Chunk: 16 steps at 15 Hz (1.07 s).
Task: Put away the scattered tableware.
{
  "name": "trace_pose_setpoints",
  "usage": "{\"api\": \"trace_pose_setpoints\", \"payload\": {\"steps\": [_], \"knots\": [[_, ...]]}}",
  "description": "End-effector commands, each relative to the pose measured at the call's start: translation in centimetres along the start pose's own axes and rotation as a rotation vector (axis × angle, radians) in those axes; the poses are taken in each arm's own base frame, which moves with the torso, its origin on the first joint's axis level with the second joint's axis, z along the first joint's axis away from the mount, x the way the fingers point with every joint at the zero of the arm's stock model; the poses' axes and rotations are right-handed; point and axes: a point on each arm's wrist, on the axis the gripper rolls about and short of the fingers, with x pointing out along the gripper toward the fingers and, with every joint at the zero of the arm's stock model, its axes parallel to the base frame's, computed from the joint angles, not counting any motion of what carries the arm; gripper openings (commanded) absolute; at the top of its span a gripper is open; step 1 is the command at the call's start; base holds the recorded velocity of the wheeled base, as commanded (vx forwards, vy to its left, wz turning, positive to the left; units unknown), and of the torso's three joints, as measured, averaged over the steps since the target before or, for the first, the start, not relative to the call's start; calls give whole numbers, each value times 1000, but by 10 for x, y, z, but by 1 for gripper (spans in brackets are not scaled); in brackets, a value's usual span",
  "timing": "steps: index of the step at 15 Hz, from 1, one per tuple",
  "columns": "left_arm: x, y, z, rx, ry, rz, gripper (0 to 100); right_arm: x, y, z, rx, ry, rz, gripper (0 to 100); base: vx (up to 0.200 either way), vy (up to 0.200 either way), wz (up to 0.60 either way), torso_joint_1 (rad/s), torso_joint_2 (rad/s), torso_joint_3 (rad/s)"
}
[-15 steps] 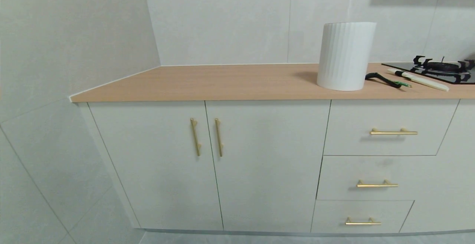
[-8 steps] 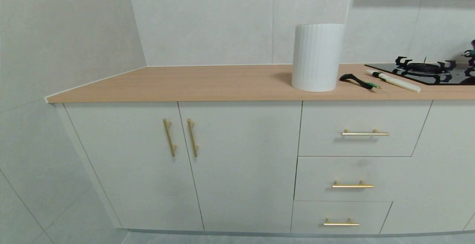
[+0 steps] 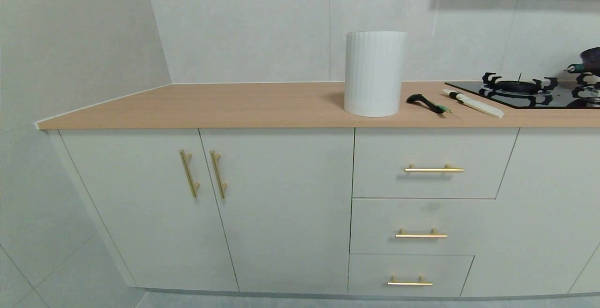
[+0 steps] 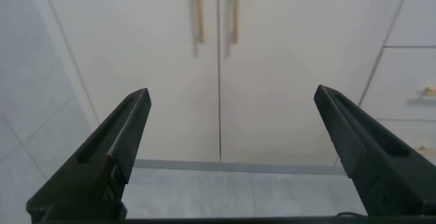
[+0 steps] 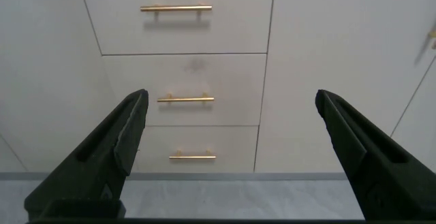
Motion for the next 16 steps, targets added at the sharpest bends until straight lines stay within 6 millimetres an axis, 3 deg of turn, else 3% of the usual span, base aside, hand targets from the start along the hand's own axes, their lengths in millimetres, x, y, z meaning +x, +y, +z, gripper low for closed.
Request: {"api": "trace_pose_setpoints", "payload": {"steps": [1, 7, 16], "knots": [[0, 0, 0, 0, 0, 1, 100, 0, 0, 0, -1, 0, -1, 100, 0, 0, 0, 0, 0, 0], [0, 0, 0, 0, 0, 1, 100, 0, 0, 0, -1, 0, 1, 100, 200, 0, 0, 2, 1, 4], [0, 0, 0, 0, 0, 1, 100, 0, 0, 0, -4, 2, -4, 100, 0, 0, -67, 0, 0, 0]]}}
